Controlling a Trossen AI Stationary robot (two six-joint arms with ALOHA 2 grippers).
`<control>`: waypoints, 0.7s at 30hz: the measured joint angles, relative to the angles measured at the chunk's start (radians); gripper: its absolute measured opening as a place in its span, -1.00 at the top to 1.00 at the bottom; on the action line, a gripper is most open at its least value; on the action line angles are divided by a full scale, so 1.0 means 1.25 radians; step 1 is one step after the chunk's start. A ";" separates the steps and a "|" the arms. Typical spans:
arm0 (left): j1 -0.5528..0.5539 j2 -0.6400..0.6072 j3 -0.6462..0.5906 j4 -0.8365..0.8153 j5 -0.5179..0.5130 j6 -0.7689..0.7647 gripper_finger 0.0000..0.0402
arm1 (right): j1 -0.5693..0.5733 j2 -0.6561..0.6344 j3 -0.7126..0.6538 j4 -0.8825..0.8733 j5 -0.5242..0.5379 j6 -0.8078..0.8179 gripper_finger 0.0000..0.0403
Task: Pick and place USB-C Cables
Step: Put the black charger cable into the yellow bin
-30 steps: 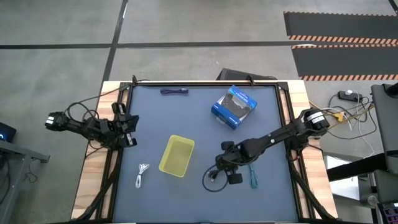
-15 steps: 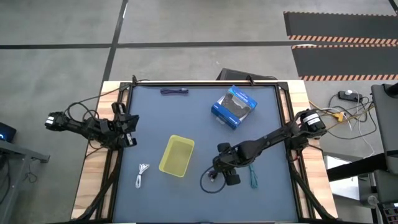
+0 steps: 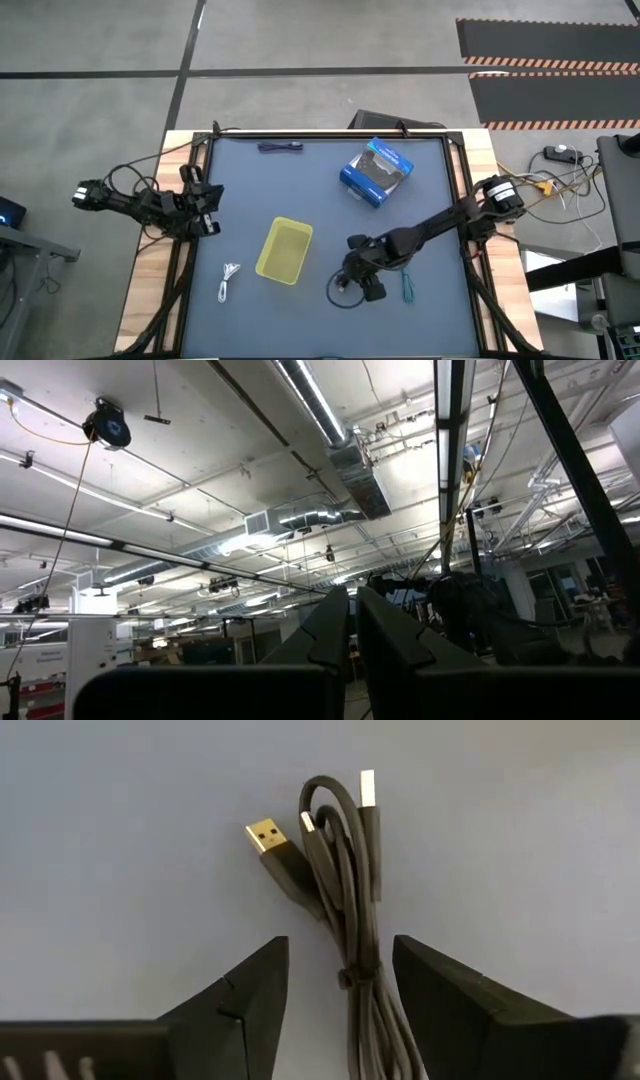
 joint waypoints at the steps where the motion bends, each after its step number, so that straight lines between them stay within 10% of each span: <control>1: 0.000 0.000 0.000 0.000 0.000 0.000 0.96 | 0.000 0.000 -0.010 0.017 0.000 0.000 0.16; 13: 0.000 0.000 0.000 0.000 0.000 0.000 0.96 | -0.018 0.000 -0.116 0.212 -0.024 0.022 0.21; 21: 0.000 0.000 0.000 0.000 0.000 0.000 0.96 | -0.019 -0.001 -0.130 0.240 -0.039 0.021 0.63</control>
